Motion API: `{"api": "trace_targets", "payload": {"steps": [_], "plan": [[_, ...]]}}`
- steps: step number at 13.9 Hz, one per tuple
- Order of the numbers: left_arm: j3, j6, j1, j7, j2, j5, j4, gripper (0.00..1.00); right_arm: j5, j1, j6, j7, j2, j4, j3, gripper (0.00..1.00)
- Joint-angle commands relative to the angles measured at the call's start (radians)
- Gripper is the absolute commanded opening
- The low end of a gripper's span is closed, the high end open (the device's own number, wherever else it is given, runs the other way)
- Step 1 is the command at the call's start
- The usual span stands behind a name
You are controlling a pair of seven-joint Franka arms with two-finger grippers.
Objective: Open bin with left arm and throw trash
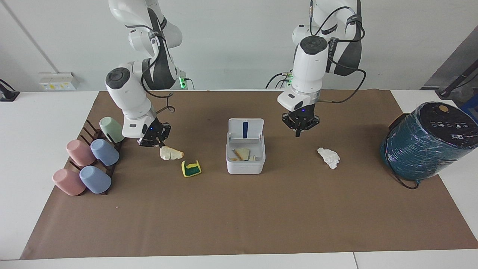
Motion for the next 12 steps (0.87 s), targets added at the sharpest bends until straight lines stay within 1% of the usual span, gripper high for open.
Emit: {"api": "trace_targets", "payload": {"steps": [1,2,3,4,5,6,7,8,10,12], "plan": [[-0.009,0.101,0.06,0.039,-0.025,0.017,-0.078,0.66,0.02,0.027,-0.129,0.106,0.041,0.188,0.053,0.0],[-0.009,0.155,0.08,0.065,-0.025,0.017,-0.109,0.85,0.02,0.041,-0.149,0.11,0.057,0.225,0.075,0.0],[-0.009,0.216,0.103,0.088,-0.029,0.017,-0.154,0.96,0.032,0.053,-0.149,0.113,0.063,0.239,0.084,0.0],[-0.009,0.262,0.118,0.103,-0.031,0.017,-0.184,1.0,0.07,0.063,-0.145,0.114,0.067,0.247,0.089,0.0],[-0.009,0.298,0.137,0.117,-0.028,0.017,-0.202,1.0,0.092,0.069,-0.134,0.119,0.093,0.261,0.093,0.0],[-0.009,0.322,0.154,0.132,-0.026,0.017,-0.216,1.0,0.094,0.083,-0.132,0.125,0.138,0.323,0.117,0.0],[-0.009,0.341,0.172,0.157,-0.028,0.017,-0.231,1.0,0.086,0.11,-0.134,0.139,0.172,0.36,0.124,0.0],[-0.009,0.362,0.191,0.195,-0.028,0.017,-0.248,1.0,0.08,0.133,-0.131,0.142,0.193,0.371,0.124,0.0],[-0.009,0.401,0.238,0.222,-0.028,0.017,-0.287,1.0,0.066,0.185,-0.112,0.142,0.212,0.373,0.124,0.0],[-0.009,0.48,0.267,0.222,-0.022,0.017,-0.34,1.0,0.049,0.21,-0.099,0.143,0.222,0.371,0.124,0.0]]}}
